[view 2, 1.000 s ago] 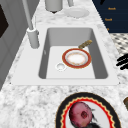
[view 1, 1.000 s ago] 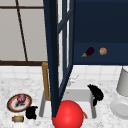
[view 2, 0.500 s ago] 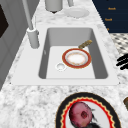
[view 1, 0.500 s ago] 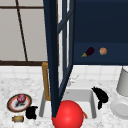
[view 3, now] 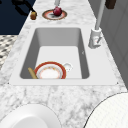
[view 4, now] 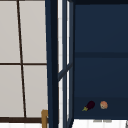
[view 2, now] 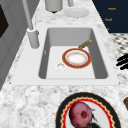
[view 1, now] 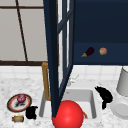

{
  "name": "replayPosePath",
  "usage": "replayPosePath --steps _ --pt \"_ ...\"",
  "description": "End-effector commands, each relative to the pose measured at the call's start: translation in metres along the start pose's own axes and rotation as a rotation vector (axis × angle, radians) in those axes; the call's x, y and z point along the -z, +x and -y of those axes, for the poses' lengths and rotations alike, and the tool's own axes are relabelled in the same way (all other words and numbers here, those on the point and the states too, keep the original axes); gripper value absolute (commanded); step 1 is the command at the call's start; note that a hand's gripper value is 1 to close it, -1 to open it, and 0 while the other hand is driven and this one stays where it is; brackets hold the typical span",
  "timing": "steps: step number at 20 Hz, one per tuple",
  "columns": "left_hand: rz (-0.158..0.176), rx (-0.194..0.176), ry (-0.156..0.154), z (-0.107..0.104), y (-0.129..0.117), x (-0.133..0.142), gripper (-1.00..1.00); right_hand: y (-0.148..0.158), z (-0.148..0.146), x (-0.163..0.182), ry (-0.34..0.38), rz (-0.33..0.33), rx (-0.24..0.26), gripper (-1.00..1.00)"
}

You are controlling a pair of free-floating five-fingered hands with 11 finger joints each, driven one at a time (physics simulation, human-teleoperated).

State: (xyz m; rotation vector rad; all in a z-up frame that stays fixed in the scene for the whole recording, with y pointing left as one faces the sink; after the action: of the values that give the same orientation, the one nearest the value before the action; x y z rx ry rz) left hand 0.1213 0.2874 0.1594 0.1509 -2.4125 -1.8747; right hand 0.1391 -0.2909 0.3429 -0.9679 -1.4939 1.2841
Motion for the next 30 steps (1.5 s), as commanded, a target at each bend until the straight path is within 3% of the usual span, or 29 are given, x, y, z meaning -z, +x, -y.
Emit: replayPosePath --steps 1,8,17,30 --pt "0.000 0.000 0.000 0.000 0.000 0.000 0.00 -0.005 0.021 -0.007 0.043 -0.034 -0.041 -1.00" --pt "0.000 0.000 0.000 0.000 0.000 0.000 0.00 -0.010 0.065 -0.016 0.036 -0.031 -0.070 -1.00" --pt "0.000 0.000 0.000 0.000 0.000 0.000 0.00 -0.008 0.117 -0.034 0.056 -0.052 -0.057 -1.00" --pt "0.000 0.000 0.000 0.000 0.000 0.000 0.00 0.000 0.202 -0.045 0.052 -0.048 -0.118 -1.00"
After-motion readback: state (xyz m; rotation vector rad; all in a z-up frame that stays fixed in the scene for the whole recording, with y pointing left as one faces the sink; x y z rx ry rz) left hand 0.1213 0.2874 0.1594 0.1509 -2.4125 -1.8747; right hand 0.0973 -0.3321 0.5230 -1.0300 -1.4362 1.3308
